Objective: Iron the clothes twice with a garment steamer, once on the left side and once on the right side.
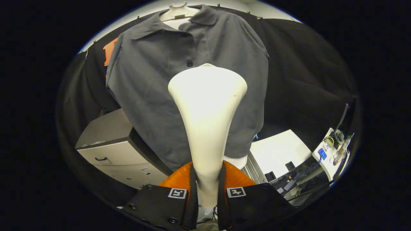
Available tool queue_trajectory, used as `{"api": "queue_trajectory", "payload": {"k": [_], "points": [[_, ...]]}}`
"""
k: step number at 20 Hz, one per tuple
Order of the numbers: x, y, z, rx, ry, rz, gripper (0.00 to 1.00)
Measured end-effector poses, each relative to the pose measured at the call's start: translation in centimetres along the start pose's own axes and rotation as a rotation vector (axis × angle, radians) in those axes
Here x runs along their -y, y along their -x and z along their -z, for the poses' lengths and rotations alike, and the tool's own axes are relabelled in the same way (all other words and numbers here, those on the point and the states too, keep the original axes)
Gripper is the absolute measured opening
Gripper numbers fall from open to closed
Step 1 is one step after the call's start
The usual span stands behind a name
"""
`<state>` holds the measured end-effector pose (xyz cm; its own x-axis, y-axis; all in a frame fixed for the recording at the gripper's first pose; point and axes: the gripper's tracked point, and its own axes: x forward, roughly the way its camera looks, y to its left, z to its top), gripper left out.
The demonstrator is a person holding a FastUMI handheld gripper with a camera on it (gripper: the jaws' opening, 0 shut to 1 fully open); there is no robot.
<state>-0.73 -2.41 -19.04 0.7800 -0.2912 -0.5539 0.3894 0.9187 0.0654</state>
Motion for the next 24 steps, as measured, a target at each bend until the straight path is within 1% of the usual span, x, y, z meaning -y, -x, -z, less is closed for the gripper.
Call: {"api": "queue_trajectory", "payload": {"k": [4,8,12,15,19,21,24], "points": [[-3.6,5.7,-3.3,0.102,0.022,0.01,0.31],[-6.0,11.1,-6.9,0.223,0.003,0.028,0.31],[-7.4,15.8,-10.1,0.354,-0.021,0.021,0.31],[-7.4,19.1,-12.2,0.461,-0.009,0.026,0.31],[-6.7,22.0,-11.9,0.567,-0.024,-0.01,0.31],[-6.9,22.6,-11.5,0.599,-0.019,-0.032,0.31],[-6.5,21.7,-9.6,0.59,0.01,-0.051,0.31]]}}
